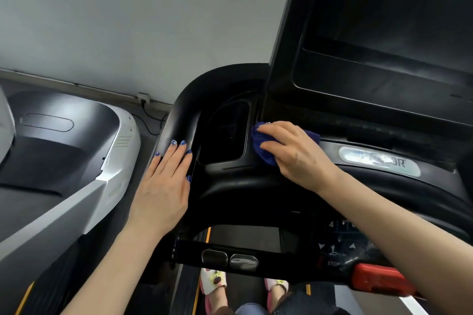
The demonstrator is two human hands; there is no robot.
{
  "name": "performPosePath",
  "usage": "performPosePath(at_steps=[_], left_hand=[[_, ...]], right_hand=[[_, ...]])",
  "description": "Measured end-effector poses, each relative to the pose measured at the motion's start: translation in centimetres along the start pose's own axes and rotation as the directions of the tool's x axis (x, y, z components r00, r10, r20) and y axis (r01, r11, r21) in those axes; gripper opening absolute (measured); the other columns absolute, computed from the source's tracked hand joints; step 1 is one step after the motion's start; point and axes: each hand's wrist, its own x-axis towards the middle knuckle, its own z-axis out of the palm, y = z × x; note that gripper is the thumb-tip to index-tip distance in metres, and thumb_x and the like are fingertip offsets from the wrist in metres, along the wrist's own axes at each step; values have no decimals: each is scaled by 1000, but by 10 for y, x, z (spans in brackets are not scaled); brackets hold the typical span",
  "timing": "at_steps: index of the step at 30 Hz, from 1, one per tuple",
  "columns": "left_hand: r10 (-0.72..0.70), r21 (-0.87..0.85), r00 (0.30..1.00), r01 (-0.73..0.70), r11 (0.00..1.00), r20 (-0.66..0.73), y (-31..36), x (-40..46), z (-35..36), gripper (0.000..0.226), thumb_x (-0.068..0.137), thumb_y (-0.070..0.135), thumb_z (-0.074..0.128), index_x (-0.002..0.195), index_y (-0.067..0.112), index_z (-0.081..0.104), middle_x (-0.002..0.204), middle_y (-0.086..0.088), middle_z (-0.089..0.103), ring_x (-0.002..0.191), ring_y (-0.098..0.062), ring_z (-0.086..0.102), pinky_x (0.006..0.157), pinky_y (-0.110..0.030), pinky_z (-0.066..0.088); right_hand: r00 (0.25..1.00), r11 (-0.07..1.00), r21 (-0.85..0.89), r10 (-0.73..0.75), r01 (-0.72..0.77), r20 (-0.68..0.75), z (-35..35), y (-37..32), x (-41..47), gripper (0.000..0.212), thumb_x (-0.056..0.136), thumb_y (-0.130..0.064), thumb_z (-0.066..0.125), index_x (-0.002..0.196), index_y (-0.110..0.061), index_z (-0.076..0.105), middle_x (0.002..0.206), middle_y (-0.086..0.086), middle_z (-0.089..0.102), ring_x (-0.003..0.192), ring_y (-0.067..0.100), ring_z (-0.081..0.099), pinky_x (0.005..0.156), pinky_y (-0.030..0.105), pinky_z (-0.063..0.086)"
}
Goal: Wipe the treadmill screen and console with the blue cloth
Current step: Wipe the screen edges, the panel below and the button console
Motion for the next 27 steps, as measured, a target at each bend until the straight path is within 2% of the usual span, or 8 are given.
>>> performPosePath(at_steps=[2,5,8,11,15,19,21,27], left_hand=[[-2,5,1000,2,1000,-2,1,1,1,55,95,24,32,143,6,49,156,-9,41,147,-24,33,121,-39,17],[-10,16,1000,10,1000,-16,3,1,0,54,94,23,33,142,5,51,155,-10,42,145,-25,35,120,-39,18],[-13,23,999,14,1000,-29,5,3,-1,54,94,23,33,141,4,52,154,-11,44,144,-26,37,119,-40,21],[1,35,1000,1,999,-29,4,2,0,53,94,23,33,141,5,51,154,-11,43,145,-26,37,119,-41,22],[0,39,1000,1,999,-17,3,0,-2,54,95,24,33,142,4,51,154,-11,43,146,-27,35,119,-41,21],[-24,25,1000,24,999,-5,1,-14,-8,58,95,28,30,147,5,45,158,-10,37,148,-25,30,121,-42,19],[-53,33,999,53,998,-11,-1,-26,-8,58,98,30,29,149,5,41,159,-10,36,149,-24,29,122,-43,19],[-76,31,997,76,997,-2,-1,-30,-7,58,98,30,29,150,7,40,159,-7,35,149,-21,29,121,-39,17]], right_hand=[[996,998,-60,-31,36,85,1,-5,-8,29,80,-6,44,90,-2,70,125,15,62,113,33,54,97,41,45],[975,1000,-3,-18,19,220,13,-20,-22,38,83,-16,44,105,-1,72,130,12,60,124,32,51,109,40,40],[981,987,161,-22,-10,194,7,-12,-25,39,94,-24,48,121,-4,67,134,10,59,129,25,48,117,27,28],[966,973,215,20,-78,259,-3,11,-24,52,95,-33,42,141,-9,51,152,6,41,136,16,41,115,23,28],[963,988,153,-27,-15,269,27,-11,-5,45,95,-30,44,124,-3,63,145,14,49,129,26,52,115,32,29],[932,974,227,-102,22,348,18,-2,-7,44,96,-30,44,129,-7,61,140,9,55,128,21,51,114,29,32],[949,984,178,-87,33,303,9,6,-11,43,96,-31,45,129,-8,61,137,9,57,126,20,52,116,30,29],[953,986,142,-123,86,275,58,-49,27,41,88,-10,65,127,3,57,124,17,62,116,30,59,109,27,29]])
